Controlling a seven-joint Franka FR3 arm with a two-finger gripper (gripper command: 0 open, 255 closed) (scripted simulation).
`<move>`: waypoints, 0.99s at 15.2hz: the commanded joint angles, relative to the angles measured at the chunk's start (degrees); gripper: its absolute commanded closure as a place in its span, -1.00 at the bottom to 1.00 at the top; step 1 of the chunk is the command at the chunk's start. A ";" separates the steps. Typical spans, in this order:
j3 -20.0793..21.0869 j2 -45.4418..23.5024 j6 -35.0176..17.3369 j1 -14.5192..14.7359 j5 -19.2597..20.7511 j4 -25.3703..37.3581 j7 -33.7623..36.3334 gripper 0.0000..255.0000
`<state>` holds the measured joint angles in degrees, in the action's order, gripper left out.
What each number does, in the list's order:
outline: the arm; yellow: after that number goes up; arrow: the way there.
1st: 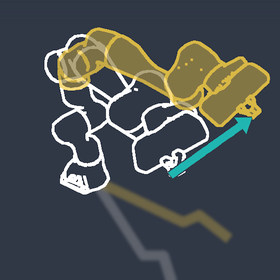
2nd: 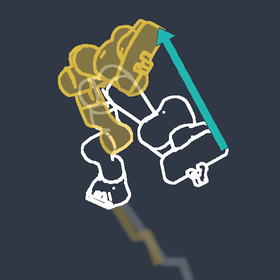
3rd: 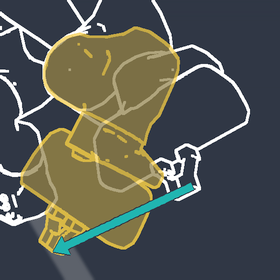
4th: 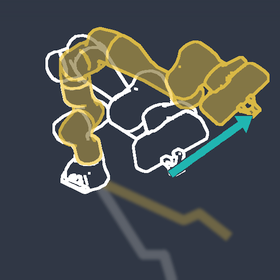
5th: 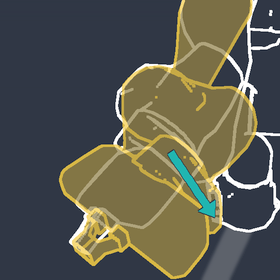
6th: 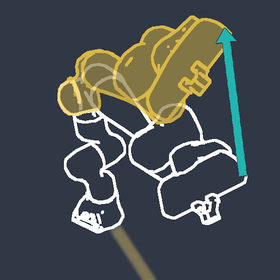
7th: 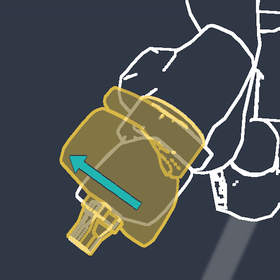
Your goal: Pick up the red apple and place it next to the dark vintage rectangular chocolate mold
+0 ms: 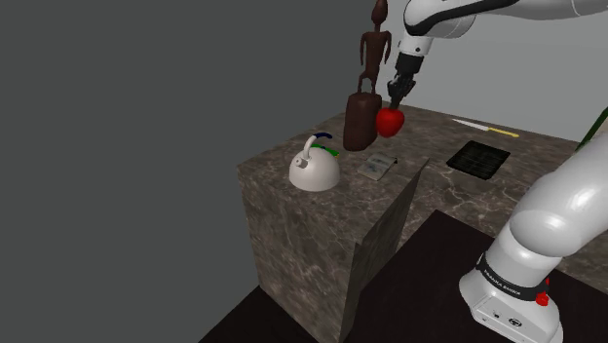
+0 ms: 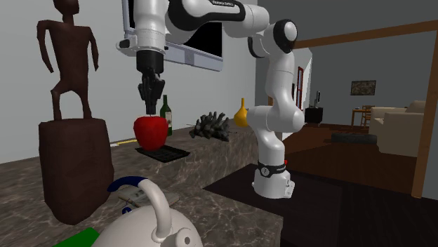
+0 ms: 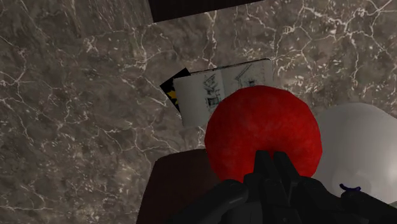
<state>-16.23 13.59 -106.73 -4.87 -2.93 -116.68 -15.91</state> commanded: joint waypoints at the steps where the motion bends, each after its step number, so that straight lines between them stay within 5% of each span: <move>1: -1.92 -1.41 0.13 -1.00 -0.14 1.29 -3.07 1.00; 15: -13.06 -21.12 2.79 -9.75 -8.35 19.42 -24.93 1.00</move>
<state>-28.72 -5.94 -104.56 -13.77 -10.42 -99.08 -39.27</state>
